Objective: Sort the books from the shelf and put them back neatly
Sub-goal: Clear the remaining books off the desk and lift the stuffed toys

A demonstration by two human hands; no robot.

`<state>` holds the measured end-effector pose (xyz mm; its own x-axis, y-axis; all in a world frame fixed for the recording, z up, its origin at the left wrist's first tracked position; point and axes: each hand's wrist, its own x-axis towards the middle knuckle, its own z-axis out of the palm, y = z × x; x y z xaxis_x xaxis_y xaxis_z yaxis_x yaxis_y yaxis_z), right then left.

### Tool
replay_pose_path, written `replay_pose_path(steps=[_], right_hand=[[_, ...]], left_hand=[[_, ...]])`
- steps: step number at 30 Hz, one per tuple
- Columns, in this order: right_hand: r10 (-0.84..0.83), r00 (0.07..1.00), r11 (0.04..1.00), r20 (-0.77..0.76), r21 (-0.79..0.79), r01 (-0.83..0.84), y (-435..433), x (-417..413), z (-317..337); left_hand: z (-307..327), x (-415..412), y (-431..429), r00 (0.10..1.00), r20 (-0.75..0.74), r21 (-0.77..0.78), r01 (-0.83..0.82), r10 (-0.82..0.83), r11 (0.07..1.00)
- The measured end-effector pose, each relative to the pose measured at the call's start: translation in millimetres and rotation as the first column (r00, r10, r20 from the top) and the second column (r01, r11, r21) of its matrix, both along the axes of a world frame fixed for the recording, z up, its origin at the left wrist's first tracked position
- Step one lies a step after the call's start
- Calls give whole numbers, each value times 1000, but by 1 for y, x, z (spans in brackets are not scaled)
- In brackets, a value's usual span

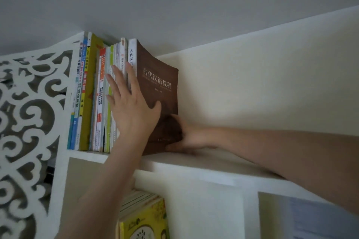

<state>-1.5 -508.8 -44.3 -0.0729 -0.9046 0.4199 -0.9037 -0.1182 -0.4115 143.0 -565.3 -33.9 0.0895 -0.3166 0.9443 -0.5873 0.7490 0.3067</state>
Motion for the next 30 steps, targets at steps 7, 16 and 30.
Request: replay_pose_path(steps=[7, 16, 30], right_hand=[[-23, 999, 1000, 49, 20, 22, 48, 24, 7], [-168, 985, 986, -21, 6, 169, 145, 25, 10], [-622, 761, 780, -185, -233, 580, 513, 18, -74]], left_hand=[[0, 9, 5, 984, -18, 27, 177, -177, 984], [3, -22, 125, 894, 30, -138, 447, -447, 884], [-90, -107, 420, -48, 399, 38, 999, -916, -36]])
